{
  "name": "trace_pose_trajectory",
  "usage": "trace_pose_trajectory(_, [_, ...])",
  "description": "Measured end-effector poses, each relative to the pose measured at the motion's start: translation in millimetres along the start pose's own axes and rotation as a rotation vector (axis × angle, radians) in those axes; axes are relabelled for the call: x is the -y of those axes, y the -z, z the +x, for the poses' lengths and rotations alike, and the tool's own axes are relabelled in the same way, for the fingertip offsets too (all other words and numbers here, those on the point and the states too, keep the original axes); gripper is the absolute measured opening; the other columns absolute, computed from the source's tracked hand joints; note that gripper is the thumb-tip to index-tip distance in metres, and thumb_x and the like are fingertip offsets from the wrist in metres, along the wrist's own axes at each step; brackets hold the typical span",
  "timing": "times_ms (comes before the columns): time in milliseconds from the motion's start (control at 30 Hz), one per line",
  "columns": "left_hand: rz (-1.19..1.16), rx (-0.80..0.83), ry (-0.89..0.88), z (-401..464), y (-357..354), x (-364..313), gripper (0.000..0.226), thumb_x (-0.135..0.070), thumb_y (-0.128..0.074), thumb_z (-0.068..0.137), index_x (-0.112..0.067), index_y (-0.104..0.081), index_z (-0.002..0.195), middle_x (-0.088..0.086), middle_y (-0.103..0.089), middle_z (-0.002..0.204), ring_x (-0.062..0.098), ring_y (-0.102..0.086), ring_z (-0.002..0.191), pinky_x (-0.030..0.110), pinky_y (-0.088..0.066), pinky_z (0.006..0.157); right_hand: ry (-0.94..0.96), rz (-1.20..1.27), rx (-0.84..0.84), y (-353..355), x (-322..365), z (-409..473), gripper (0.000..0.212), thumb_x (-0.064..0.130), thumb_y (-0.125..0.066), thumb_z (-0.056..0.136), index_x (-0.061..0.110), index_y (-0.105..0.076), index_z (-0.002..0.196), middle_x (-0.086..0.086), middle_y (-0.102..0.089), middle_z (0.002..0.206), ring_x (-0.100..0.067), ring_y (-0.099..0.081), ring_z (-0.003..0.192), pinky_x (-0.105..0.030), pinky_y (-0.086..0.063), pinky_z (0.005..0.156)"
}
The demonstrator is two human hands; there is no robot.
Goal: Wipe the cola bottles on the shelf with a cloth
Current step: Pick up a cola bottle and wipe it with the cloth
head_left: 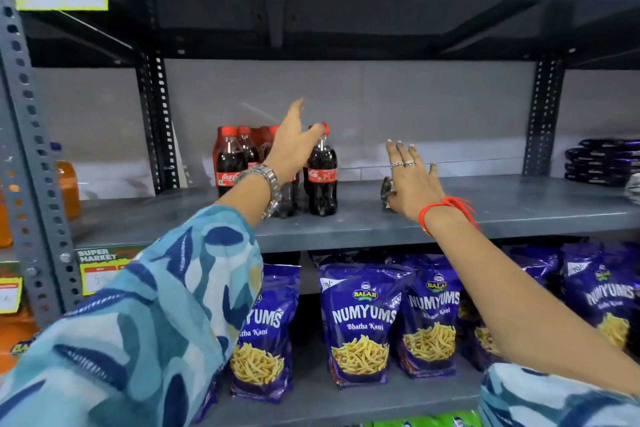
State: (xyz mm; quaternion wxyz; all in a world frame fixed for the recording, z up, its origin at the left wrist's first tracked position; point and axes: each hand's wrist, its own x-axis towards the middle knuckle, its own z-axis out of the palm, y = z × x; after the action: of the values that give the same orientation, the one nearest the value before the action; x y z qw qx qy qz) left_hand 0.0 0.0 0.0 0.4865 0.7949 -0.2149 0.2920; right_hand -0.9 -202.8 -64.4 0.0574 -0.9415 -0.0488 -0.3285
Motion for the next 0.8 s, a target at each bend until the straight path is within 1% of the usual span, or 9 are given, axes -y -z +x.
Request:
trace_pose_trajectory(100, [-0.017, -0.019, 0.111, 12.9, -5.3, 1.9, 0.072, -0.022, -0.057, 0.087, -0.005, -0.018, 0.145, 0.006, -0.049, 0.132, 0.018, -0.051, 0.115, 0.008, -0.030, 0.086, -0.036, -0.030, 0.152, -0.9, -13.9, 3.2, 0.089, 0.021, -0.064, 0.084, 0.014, -0.005, 0.150, -0.006, -0.013, 0.157, -0.024, -0.007, 0.144, -0.057, -0.020, 0.111])
trace_pose_trajectory(167, [-0.047, 0.007, 0.192, 21.9, -11.7, 6.8, 0.075, -0.024, -0.061, 0.086, 0.000, -0.020, 0.143, 0.012, -0.044, 0.137, 0.022, -0.045, 0.121, 0.018, -0.032, 0.093, -0.064, -0.032, 0.228, -3.3, -20.9, 6.4, 0.080, 0.023, -0.062, 0.083, 0.014, -0.015, 0.148, -0.008, -0.025, 0.152, -0.026, -0.019, 0.140, -0.055, -0.025, 0.108])
trace_pose_trajectory(233, [-0.090, 0.053, 0.258, 26.7, -19.3, 11.5, 0.075, -0.026, -0.064, 0.083, 0.001, -0.024, 0.140, 0.010, -0.044, 0.130, 0.019, -0.044, 0.115, 0.025, -0.034, 0.091, -0.073, -0.036, 0.241, -8.5, -25.6, 8.4, 0.065, 0.020, -0.056, 0.083, 0.015, -0.029, 0.142, -0.009, -0.039, 0.144, -0.030, -0.035, 0.131, -0.051, -0.032, 0.103])
trace_pose_trajectory(300, [-0.182, 0.076, 0.312, 31.3, -25.3, 16.4, 0.065, -0.024, -0.067, 0.081, 0.002, -0.036, 0.132, 0.011, -0.052, 0.123, 0.022, -0.052, 0.109, 0.031, -0.040, 0.091, -0.078, -0.064, 0.242, -11.0, -29.3, 10.6, 0.056, 0.019, -0.054, 0.083, 0.015, -0.036, 0.137, -0.012, -0.045, 0.139, -0.035, -0.042, 0.125, -0.049, -0.038, 0.099])
trace_pose_trajectory(400, [-0.246, 0.079, 0.355, 34.2, -33.5, 24.2, 0.042, -0.017, -0.067, 0.081, 0.000, -0.049, 0.114, 0.021, -0.060, 0.118, 0.033, -0.060, 0.107, 0.042, -0.046, 0.097, -0.059, -0.136, 0.229, -15.3, -32.5, 14.9, 0.054, 0.021, -0.057, 0.084, 0.011, -0.040, 0.135, -0.015, -0.046, 0.135, -0.036, -0.040, 0.123, -0.049, -0.042, 0.094])
trace_pose_trajectory(533, [-0.244, 0.047, 0.354, 35.3, -37.8, 29.3, 0.012, -0.014, -0.063, 0.084, -0.006, -0.056, 0.088, 0.012, -0.062, 0.088, 0.024, -0.061, 0.079, 0.034, -0.047, 0.080, -0.033, -0.259, 0.177, -22.2, -34.4, 23.1, 0.044, 0.028, -0.062, 0.084, 0.009, -0.052, 0.122, -0.013, -0.047, 0.128, -0.033, -0.039, 0.120, -0.046, -0.040, 0.094])
trace_pose_trajectory(567, [-0.240, 0.034, 0.346, 35.1, -37.5, 29.2, 0.010, -0.016, -0.062, 0.085, -0.009, -0.056, 0.083, 0.010, -0.061, 0.085, 0.021, -0.059, 0.075, 0.031, -0.045, 0.077, -0.032, -0.264, 0.165, -23.4, -34.6, 24.4, 0.043, 0.029, -0.064, 0.082, 0.008, -0.055, 0.118, -0.013, -0.048, 0.127, -0.032, -0.039, 0.120, -0.045, -0.040, 0.093])
trace_pose_trajectory(700, [-0.246, 0.010, 0.277, 32.9, -38.0, 30.9, 0.014, -0.024, -0.061, 0.086, -0.010, -0.062, 0.089, 0.002, -0.062, 0.083, 0.015, -0.059, 0.076, 0.024, -0.043, 0.065, -0.006, -0.181, 0.089, -29.0, -35.9, 26.1, 0.039, 0.024, -0.070, 0.075, 0.005, -0.060, 0.107, -0.015, -0.050, 0.119, -0.031, -0.041, 0.117, -0.041, -0.047, 0.082])
trace_pose_trajectory(800, [-0.318, -0.005, 0.235, 28.2, -39.9, 32.7, 0.011, -0.023, -0.064, 0.085, -0.013, -0.064, 0.082, -0.001, -0.064, 0.078, 0.009, -0.061, 0.071, 0.019, -0.043, 0.061, 0.007, -0.133, 0.033, -33.4, -37.3, 22.1, 0.037, 0.034, -0.067, 0.077, 0.008, -0.061, 0.102, -0.014, -0.061, 0.110, -0.033, -0.054, 0.106, -0.038, -0.048, 0.079])
